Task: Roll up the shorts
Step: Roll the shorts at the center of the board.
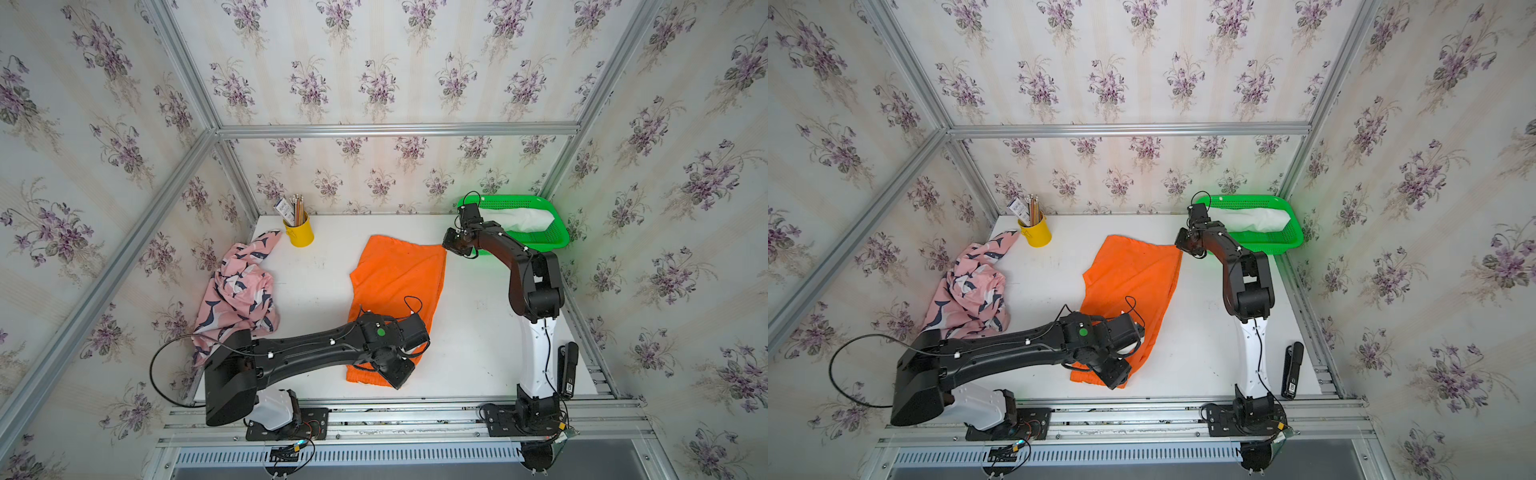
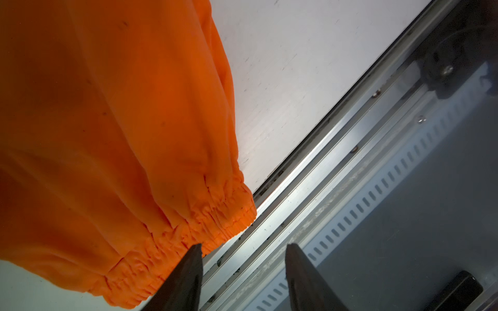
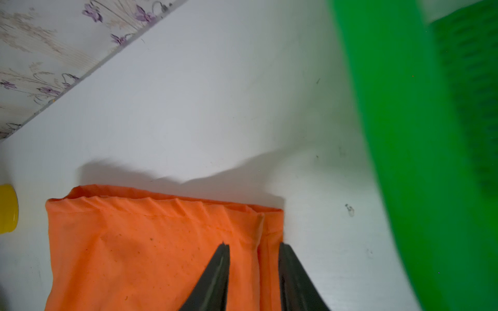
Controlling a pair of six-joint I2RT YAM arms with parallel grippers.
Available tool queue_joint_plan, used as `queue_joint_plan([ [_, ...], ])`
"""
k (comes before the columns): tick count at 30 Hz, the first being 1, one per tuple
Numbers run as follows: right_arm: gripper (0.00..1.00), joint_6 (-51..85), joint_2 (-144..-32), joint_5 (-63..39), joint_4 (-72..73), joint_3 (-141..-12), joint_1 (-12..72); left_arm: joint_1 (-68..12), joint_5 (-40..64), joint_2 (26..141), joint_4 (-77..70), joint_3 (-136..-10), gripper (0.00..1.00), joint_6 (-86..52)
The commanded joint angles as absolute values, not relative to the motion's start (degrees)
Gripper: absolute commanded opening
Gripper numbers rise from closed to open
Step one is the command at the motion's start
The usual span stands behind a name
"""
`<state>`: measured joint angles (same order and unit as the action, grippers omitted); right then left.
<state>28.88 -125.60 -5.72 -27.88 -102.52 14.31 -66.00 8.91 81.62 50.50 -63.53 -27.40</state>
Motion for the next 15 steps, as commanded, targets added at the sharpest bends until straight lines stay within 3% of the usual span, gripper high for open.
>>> queue_joint_plan([
  [1,0.35,25.79,-120.46,0.31,-29.71,-102.1,16.72,-63.57,1.97,78.4,53.5,-63.83,0.54,-28.98],
  [7,0.35,25.85,-110.73,-9.67,-26.35,-87.75,23.59,-52.47,3.02,78.49,56.25,-59.29,0.52,-30.74],
  [10,0.32,26.75,-110.94,-17.11,-24.7,-82.18,25.74,-50.1,5.71,80.66,53.99,-57.35,0.5,-31.12],
  [15,0.28,26.88,-115.74,-17.38,-16.77,-76.86,25.8,-48.39,8.54,86.63,47.82,-54.35,0.46,-30.74],
])
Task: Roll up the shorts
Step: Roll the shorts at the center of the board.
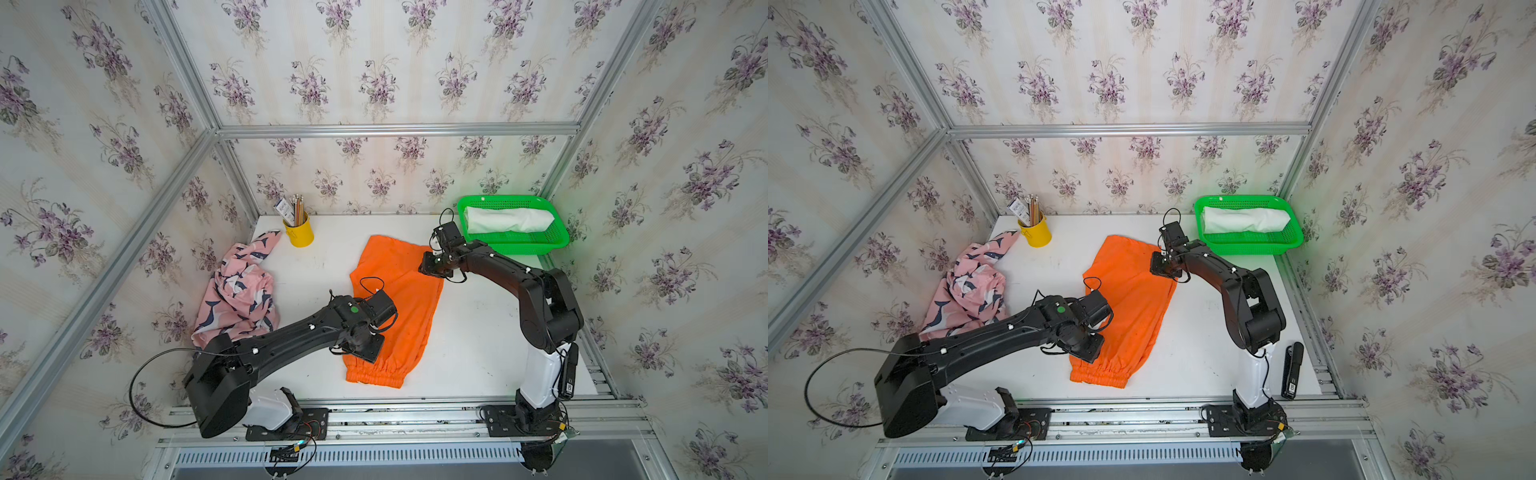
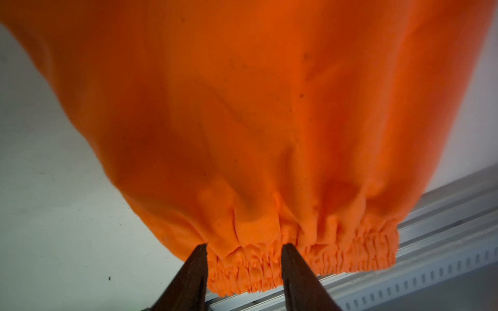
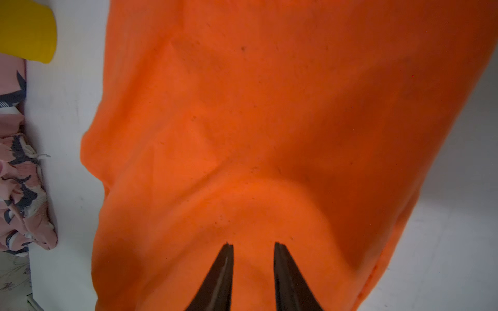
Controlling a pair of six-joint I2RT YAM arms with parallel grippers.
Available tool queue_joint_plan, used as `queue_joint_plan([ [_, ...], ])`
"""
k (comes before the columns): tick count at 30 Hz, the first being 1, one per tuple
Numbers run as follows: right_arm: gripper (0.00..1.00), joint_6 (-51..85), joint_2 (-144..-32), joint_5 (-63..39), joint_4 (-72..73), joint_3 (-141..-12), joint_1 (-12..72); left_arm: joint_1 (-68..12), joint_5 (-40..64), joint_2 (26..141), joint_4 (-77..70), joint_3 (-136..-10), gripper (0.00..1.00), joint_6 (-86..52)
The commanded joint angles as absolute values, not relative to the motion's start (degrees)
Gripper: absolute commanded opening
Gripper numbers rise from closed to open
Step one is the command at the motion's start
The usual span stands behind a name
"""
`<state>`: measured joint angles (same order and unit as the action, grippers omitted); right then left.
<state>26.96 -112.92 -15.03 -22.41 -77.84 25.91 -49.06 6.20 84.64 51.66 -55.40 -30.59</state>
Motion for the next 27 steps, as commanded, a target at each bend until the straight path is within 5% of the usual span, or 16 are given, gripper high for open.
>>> queue_joint_plan([
  [1,0.26,26.53,-117.26,-16.37,-15.02,-77.04,25.59,-48.34,8.7,87.6,46.5,-54.07,0.45,-30.59],
  [6,0.17,24.69,-128.69,-14.61,-12.14,-87.12,23.59,-46.2,8.42,94.55,41.94,-56.22,0.43,-29.15],
  [14,0.16,21.83,-138.5,-14.98,-17.73,-107.93,21.27,-41.08,7.57,103.29,36.9,-64.85,0.44,-28.73],
  [20,0.21,19.99,-123.86,-22.11,-21.32,-98.6,22.21,-38.54,7.23,99.54,38.62,-67.59,0.46,-29.64],
  [27,0.21,20.89,-101.69,-26.88,-23.21,-72.94,28.35,-38.21,3.62,86.59,43.41,-62.67,0.52,-34.12],
])
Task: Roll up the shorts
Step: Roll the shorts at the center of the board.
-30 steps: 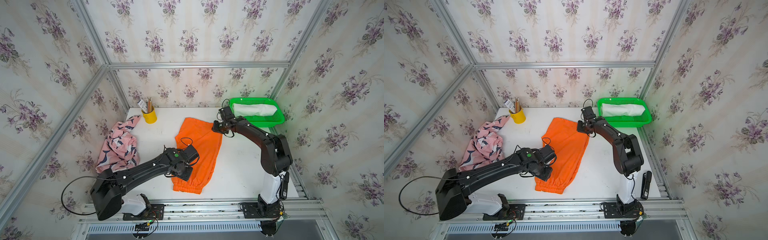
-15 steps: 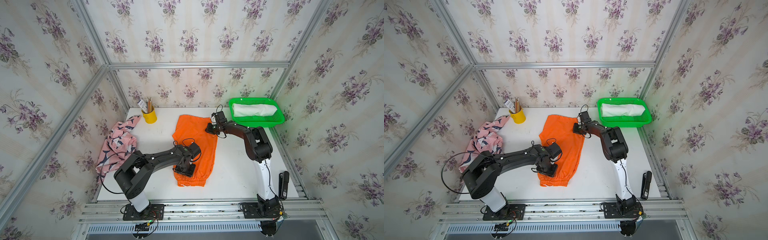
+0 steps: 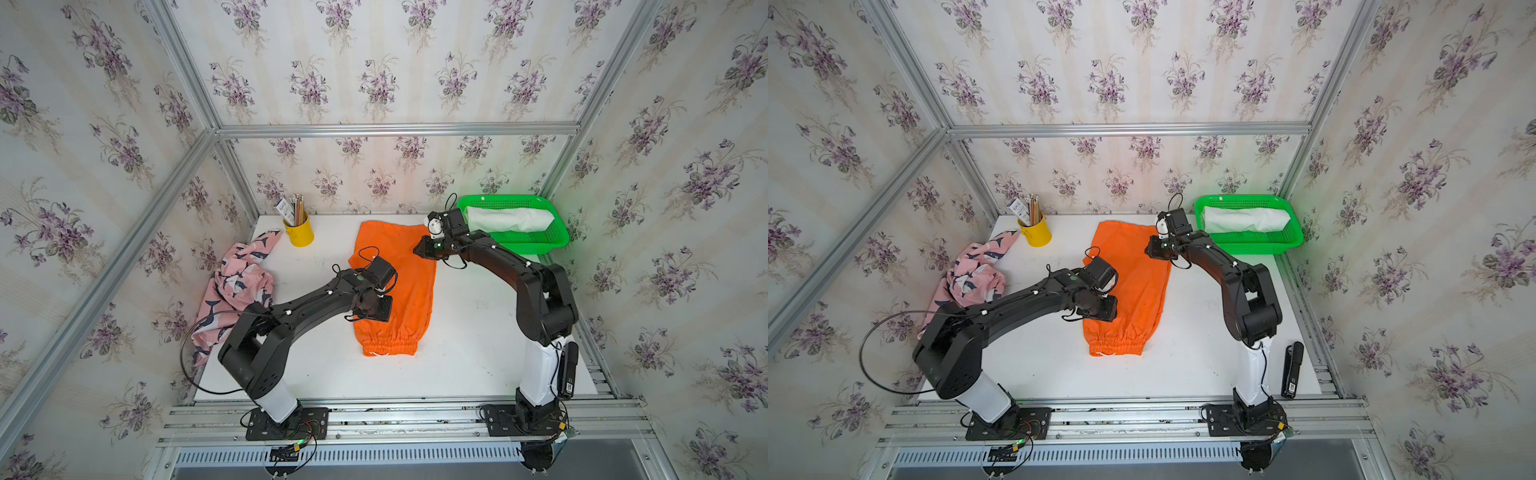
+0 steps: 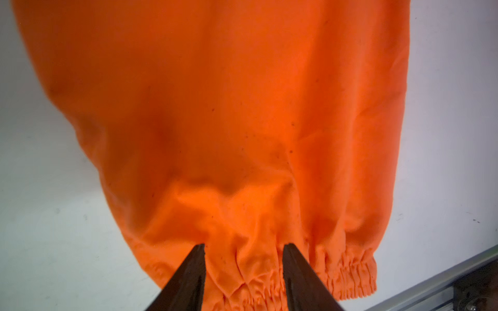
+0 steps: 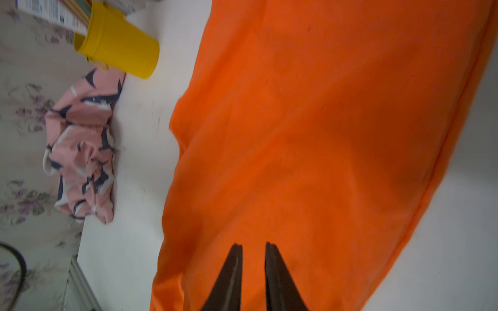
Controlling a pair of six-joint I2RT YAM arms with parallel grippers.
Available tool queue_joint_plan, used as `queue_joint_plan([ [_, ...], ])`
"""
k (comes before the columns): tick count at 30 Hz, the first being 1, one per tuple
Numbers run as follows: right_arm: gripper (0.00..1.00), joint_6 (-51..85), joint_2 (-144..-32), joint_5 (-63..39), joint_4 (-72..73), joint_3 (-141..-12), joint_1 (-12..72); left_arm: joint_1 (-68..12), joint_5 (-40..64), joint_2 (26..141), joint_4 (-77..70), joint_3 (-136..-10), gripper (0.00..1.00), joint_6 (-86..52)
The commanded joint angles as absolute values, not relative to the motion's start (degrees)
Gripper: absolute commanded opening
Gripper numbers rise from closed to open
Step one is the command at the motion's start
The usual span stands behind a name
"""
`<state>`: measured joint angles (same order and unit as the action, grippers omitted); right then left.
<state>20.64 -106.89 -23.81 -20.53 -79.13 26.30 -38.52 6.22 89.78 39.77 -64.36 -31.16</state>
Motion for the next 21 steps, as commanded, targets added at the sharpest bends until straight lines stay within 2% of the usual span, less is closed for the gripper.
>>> queue_joint_plan([
  [1,0.21,21.83,-99.2,-27.92,-22.95,-69.66,29.49,-37.85,3.39,84.75,44.23,-61.46,0.52,-35.29],
  [3,0.2,23.72,-95.55,-30.08,-21.85,-64.69,33.37,-37.44,3.51,81.51,44.74,-58.49,0.53,-37.14],
  [6,0.11,25.97,-93.12,-32.01,-20.55,-60.91,38.55,-37.13,4.62,73.39,43.03,-53.2,0.54,-39.71],
  [7,0.09,26.88,-92.86,-32.56,-19.97,-60.21,40.07,-37.1,5.12,71.51,42.27,-51.62,0.59,-40.54],
  [9,0.07,28.6,-92.66,-33.25,-18.58,-58.91,42.32,-36.81,6.0,69.64,42.14,-49.94,0.62,-41.75],
  [13,0.05,29.57,-94.52,-32.44,-17.7,-56.86,46.06,-36.74,9.27,69.96,42.31,-48.65,0.64,-42.6],
  [18,0.0,29.53,-100.12,-26.35,-16.61,-54.87,46.34,-36.74,15.82,69.06,31.63,-42.69,0.69,-42.79],
  [21,0.0,29.54,-103.16,-26.36,-14.41,-53.77,46.32,-36.74,17.12,70.92,28.53,-41.53,0.7,-42.39],
])
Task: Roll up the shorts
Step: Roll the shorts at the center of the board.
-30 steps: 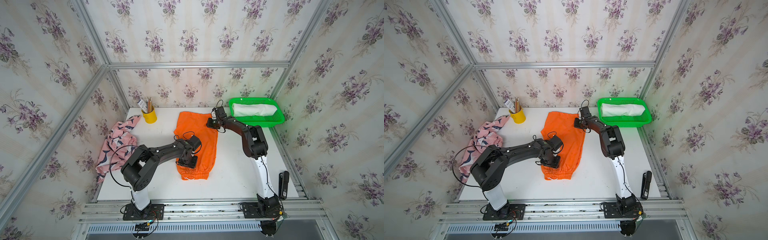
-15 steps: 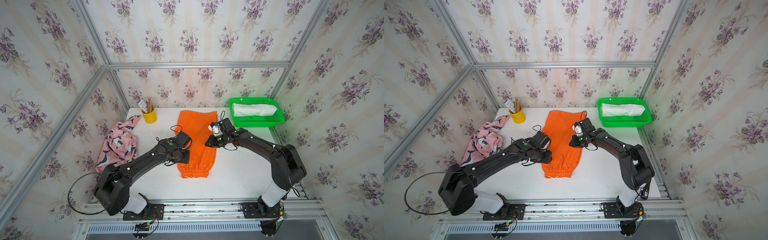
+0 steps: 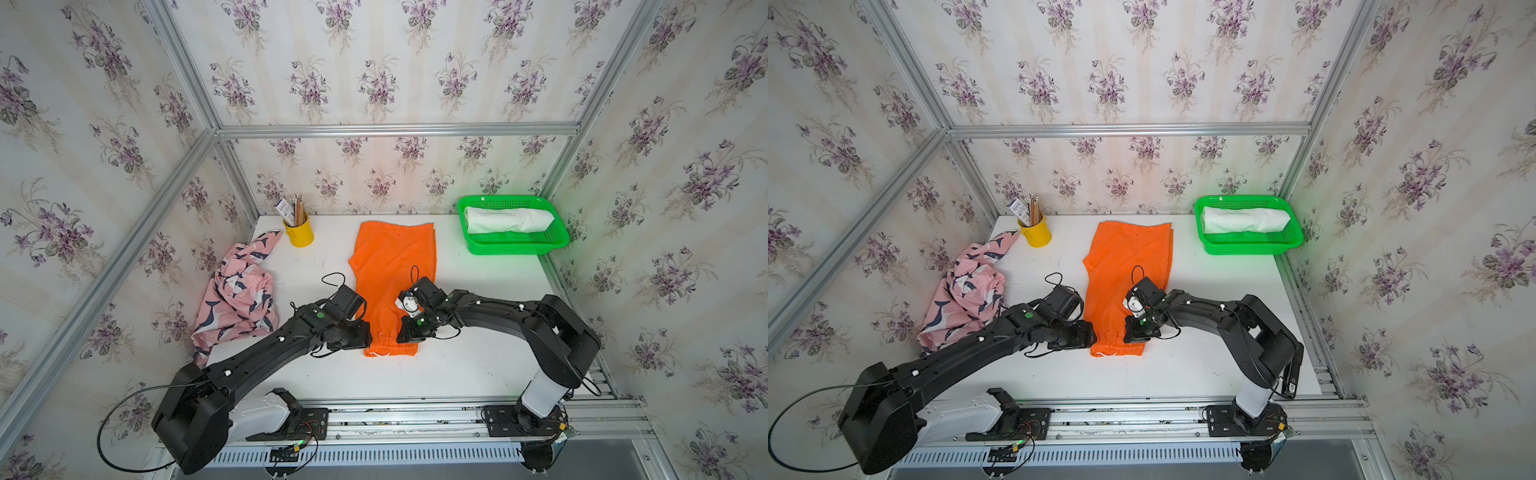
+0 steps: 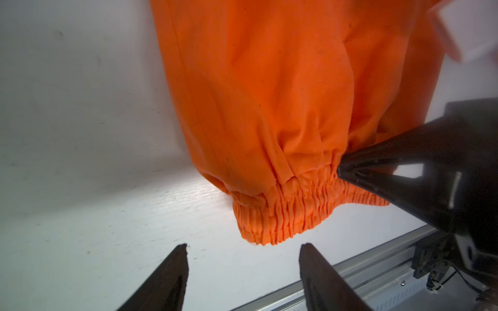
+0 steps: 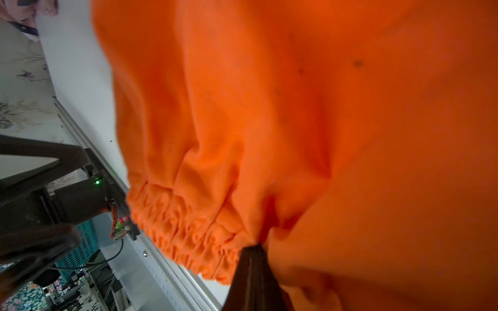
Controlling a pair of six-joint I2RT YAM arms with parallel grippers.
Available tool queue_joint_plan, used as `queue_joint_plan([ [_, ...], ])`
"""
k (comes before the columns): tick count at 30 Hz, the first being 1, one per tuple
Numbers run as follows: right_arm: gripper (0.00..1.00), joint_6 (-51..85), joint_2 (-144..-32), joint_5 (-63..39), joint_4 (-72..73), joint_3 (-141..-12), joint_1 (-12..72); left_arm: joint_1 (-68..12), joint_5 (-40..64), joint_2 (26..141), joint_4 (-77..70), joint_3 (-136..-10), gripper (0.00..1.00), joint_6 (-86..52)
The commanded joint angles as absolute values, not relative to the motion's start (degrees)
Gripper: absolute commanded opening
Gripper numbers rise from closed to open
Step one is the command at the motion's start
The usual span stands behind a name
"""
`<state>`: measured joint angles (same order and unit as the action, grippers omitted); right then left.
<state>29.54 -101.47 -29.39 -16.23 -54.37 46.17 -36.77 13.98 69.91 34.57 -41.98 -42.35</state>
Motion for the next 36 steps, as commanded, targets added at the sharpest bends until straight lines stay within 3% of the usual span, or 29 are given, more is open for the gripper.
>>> queue_joint_plan([
  [1,0.0,29.47,-103.72,-26.46,-13.95,-53.47,46.32,-36.74,17.35,71.9,28.11,-41.5,0.7,-42.28],
  [8,0.0,28.13,-103.28,-25.67,-15.17,-52.47,46.32,-36.74,18.86,77.99,21.56,-39.25,0.67,-44.02],
  [12,0.0,27.52,-102.26,-24.74,-16.23,-52.38,46.33,-36.74,18.44,80.67,20.29,-38.87,0.6,-44.91],
  [14,0.0,26.71,-101.51,-24.46,-16.44,-52.38,46.32,-36.74,18.83,82.83,19.16,-38.28,0.48,-45.41],
  [17,0.09,25.01,-98.56,-22.66,-16.4,-52.07,46.52,-36.74,20.21,82.81,17.75,-38.21,0.3,-45.0],
  [21,0.17,19.67,-92.7,-15.18,-17.31,-52.77,48.34,-36.74,20.21,81.53,20.73,-40.25,0.17,-44.75],
  [24,0.34,14.95,-88.16,-8.93,-16.66,-52.42,50.49,-36.45,19.47,77.71,23.59,-41.84,0.15,-45.48],
  [29,0.48,4.01,-81.81,4.88,-7.24,-47.67,57.68,-35.06,19.6,75.15,30.64,-45.95,0.16,-47.36],
  [36,0.6,-11.09,-78.38,13.6,17.91,-35.16,67.04,-33.3,24.3,73.49,32.11,-48.14,0.18,-48.94],
])
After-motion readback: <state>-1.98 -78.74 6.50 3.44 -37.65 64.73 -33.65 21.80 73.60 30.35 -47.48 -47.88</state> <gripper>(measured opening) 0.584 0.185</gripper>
